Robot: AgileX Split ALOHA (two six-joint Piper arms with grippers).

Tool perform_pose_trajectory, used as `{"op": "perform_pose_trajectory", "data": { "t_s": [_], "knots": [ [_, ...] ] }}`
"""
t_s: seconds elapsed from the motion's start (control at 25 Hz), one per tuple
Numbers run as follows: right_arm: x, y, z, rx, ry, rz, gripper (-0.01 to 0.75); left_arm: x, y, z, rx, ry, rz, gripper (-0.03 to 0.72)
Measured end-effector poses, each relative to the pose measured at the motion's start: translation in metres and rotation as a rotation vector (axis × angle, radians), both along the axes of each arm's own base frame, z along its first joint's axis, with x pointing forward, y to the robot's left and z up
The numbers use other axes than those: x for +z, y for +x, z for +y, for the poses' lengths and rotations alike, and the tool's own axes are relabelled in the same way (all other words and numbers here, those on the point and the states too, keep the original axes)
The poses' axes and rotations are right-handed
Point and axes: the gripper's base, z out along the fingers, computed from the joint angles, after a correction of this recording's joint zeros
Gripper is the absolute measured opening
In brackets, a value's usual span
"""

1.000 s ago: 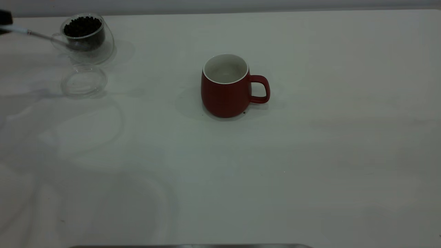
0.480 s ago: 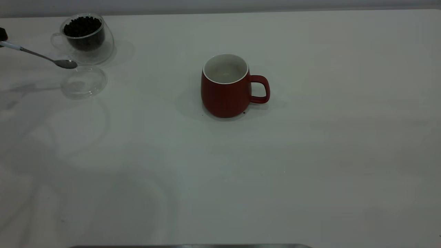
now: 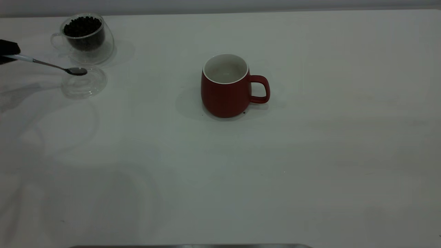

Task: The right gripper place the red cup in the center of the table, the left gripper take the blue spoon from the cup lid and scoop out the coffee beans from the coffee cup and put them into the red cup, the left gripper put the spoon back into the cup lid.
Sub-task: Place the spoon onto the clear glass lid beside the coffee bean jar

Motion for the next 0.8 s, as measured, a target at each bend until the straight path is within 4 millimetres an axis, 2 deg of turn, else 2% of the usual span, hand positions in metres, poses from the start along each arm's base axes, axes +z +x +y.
{"op": "perform_pose_trajectory", "data": {
  "t_s": [0.36,0.8],
  "knots": [
    [0.000,0.000,0.000,0.000,0.000,0.000,0.588,-0.016,0.010,-0.030,-0.055,0.010,-0.011,0.118],
    [0.000,0.000,0.000,0.000,0.000,0.000,0.588,-0.021,0.009,-0.033,-0.058,0.015,0.004,0.118]
  ]
}}
